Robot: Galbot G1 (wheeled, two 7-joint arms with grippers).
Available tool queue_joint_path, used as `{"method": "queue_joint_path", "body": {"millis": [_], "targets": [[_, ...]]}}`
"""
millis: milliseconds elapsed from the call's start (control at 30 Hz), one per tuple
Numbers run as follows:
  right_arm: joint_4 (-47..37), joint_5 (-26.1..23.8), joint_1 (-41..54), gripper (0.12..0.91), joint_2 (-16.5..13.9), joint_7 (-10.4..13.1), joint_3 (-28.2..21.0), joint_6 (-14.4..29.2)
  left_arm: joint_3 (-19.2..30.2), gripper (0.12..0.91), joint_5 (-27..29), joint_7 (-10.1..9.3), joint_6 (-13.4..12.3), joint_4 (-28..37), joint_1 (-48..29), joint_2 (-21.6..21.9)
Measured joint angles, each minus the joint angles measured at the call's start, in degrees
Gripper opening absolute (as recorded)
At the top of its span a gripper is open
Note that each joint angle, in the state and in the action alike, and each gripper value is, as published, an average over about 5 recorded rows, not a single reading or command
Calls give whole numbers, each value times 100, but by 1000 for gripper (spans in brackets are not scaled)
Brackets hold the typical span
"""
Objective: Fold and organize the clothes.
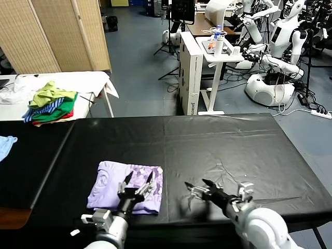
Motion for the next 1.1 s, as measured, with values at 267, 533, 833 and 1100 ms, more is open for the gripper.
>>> {"method": "queue_joint_path", "body": {"millis": [267, 533, 833, 1100], "targets": [[-434, -311, 693, 905, 338, 28, -1041, 65, -419, 907, 193, -30, -142, -48, 138, 189], [-789, -492, 1026, 802, 653, 36, -1697, 77, -650, 907, 212, -90, -214, -51, 194, 204], [-897, -594, 1056, 359, 744, 18, -1798, 65, -906, 907, 107, -133, -224, -104, 203, 264], [-771, -591, 889, 139, 553, 41, -1509, -49, -1054, 907, 96, -133, -294, -73, 232, 274]]}}
